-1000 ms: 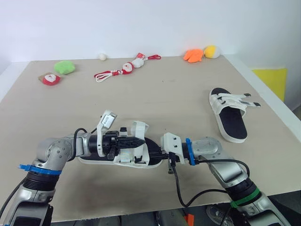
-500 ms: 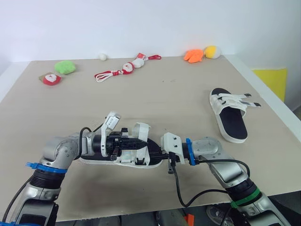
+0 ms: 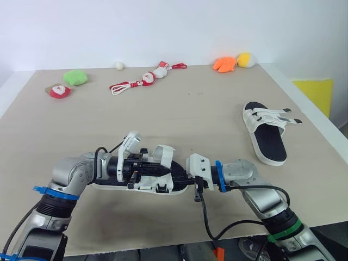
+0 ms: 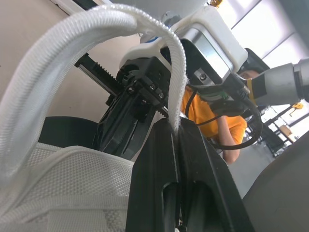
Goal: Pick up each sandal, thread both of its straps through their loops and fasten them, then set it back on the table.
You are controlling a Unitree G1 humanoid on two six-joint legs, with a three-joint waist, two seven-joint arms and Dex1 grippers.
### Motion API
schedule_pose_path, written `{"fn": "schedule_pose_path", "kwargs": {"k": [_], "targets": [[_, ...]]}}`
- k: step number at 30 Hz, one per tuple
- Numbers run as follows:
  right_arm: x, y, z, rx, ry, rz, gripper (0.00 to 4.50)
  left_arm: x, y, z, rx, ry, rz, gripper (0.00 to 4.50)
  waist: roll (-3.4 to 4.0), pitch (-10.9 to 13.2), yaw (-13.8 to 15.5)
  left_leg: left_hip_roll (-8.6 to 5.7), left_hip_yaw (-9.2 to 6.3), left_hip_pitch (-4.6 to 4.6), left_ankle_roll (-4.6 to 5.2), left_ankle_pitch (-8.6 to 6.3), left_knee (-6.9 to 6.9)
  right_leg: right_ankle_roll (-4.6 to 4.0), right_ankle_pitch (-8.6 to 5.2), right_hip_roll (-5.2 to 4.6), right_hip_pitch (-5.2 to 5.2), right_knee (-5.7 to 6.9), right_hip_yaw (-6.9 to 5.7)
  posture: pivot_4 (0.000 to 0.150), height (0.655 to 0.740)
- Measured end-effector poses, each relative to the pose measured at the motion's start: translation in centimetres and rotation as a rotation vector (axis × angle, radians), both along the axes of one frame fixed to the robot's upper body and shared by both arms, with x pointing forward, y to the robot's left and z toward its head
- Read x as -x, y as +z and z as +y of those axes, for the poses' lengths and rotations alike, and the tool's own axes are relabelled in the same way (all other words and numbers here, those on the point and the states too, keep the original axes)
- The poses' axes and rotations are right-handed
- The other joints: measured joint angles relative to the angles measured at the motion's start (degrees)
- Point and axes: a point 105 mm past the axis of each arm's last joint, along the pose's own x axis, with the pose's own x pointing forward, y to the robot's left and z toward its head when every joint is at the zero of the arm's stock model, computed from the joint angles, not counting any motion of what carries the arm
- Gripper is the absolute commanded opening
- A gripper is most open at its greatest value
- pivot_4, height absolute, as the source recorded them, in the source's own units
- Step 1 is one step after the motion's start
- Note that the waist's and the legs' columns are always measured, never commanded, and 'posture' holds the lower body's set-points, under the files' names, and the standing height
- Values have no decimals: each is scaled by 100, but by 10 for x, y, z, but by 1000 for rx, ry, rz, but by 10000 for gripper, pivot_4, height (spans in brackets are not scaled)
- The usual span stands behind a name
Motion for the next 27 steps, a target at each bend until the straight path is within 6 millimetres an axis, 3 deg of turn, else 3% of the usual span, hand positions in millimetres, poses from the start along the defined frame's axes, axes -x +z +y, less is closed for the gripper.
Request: {"fn": "schedule_pose_path", "kwargs": {"k": [27], "targets": [[-1,1,0,3,11,-2,0,5,8,-4,21,-30,7,304,0,0,0,0,-9,-5,1,-1,0,0,-2,2,0,0,-5,1500,7400]]}}
